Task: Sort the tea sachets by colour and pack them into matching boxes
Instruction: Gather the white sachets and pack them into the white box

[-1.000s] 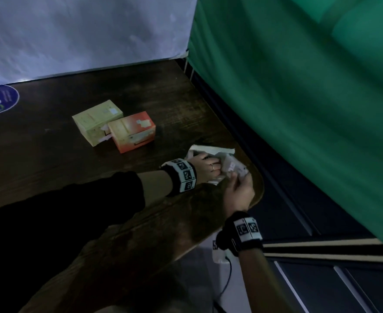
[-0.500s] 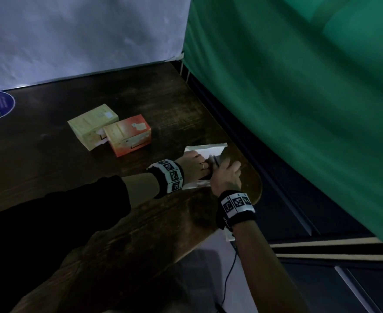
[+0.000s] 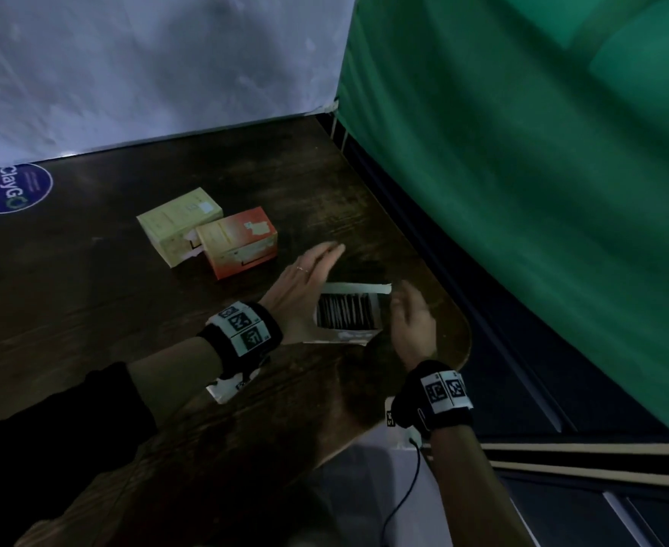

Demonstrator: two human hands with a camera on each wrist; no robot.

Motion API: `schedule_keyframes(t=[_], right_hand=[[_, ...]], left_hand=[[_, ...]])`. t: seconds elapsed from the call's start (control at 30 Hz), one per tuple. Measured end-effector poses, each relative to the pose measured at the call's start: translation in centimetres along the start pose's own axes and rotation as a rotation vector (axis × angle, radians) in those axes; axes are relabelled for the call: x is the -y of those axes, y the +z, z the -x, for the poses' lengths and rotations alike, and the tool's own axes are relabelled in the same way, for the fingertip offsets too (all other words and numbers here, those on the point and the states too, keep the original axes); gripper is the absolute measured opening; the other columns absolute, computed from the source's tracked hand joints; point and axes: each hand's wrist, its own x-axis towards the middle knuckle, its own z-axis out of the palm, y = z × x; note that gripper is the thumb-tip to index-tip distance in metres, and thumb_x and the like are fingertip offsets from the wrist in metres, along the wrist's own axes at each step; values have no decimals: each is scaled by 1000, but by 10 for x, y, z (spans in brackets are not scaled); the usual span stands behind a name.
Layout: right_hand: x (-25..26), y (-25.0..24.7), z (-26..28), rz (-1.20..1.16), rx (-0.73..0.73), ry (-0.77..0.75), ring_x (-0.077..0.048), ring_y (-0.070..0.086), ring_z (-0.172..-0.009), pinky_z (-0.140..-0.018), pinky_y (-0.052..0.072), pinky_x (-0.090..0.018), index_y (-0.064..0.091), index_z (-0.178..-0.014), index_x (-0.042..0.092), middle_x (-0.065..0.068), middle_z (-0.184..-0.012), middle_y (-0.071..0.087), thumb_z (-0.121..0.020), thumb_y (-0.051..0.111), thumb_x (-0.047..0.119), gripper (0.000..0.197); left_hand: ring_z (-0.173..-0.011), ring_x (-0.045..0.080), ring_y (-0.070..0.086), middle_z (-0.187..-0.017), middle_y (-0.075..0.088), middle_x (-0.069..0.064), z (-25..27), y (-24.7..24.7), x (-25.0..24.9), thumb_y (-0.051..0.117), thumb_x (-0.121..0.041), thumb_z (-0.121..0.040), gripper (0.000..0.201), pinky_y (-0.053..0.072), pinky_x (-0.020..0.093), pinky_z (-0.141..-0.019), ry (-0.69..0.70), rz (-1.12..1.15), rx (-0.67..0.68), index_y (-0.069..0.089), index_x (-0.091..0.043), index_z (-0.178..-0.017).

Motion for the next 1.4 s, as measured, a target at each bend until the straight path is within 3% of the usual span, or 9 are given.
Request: schedule_keyframes(t=[0.13,0.27,0.47,0.67,0.93,1.03,1.13,1.23,1.4], right_hand=[[4,-4,2,47,103,-159,-12,53,-118,-99,47,-33,50,-134,25,-1,-132,54,-97,51,18,38],[-9,1,13,223,91,-400,-16,59,-110,-90,54,-32,60,-124,15,-8,-122,58,-88,63,9,37],[-22,1,19,304,18,-462,-3,54,-95,-83,36,-4,69,-111,9,-6,-108,66,-88,64,5,24],[-26,6,19,362,-58,-503,-6,51,-80,-70,52,-27,75,-96,12,-2,-86,66,-80,74,11,16],[-29,12,24,458,-35,-383,-12,50,-90,-79,51,-36,73,-100,18,0,-99,56,-84,70,28,19],[-24,19,27,527,29,-345,-20,46,-117,-95,46,-43,63,-119,23,-4,-129,48,-86,63,35,35],[-17,33,33,560,175,-251,-22,17,-145,-110,32,-49,24,-150,21,-3,-159,11,-98,44,34,57],[-17,45,40,643,250,-190,-22,-11,-147,-114,17,-55,-7,-152,27,2,-159,-21,-101,30,41,64],[-23,51,45,710,216,-198,-26,-13,-147,-114,13,-60,-4,-152,25,-3,-158,-24,-97,42,42,74]], left_hand=[[-135,20,29,-153,17,1,5,6,9,77,-34,-71,106,29,38,-111,-79,-38,237,7,-25,-149],[-137,20,28,-150,25,3,11,16,17,64,-20,-86,68,30,26,-107,-9,-21,237,29,-19,-145],[-138,10,4,-152,25,5,15,27,32,57,-13,-91,51,15,27,-113,52,42,204,40,-13,-139],[-140,12,9,-150,32,7,15,30,40,58,-15,-91,43,20,29,-113,100,110,125,51,-11,-133],[-142,20,-9,-158,11,4,18,34,41,44,-26,-97,49,11,48,-118,160,-197,239,33,-23,-145],[-138,23,-23,-158,-7,1,22,42,27,38,-33,-98,62,-10,47,-113,166,-489,310,5,-25,-150],[-138,27,-25,-158,-8,8,22,52,19,40,-28,-97,69,-21,45,-109,152,-623,315,-3,-19,-150],[-144,29,-14,-158,-9,10,22,53,15,36,-28,-97,68,-24,46,-107,128,-694,367,-5,-17,-150],[-145,28,-14,-158,-10,6,22,55,13,35,-30,-98,66,-21,49,-108,109,-687,379,-4,-18,-150]])
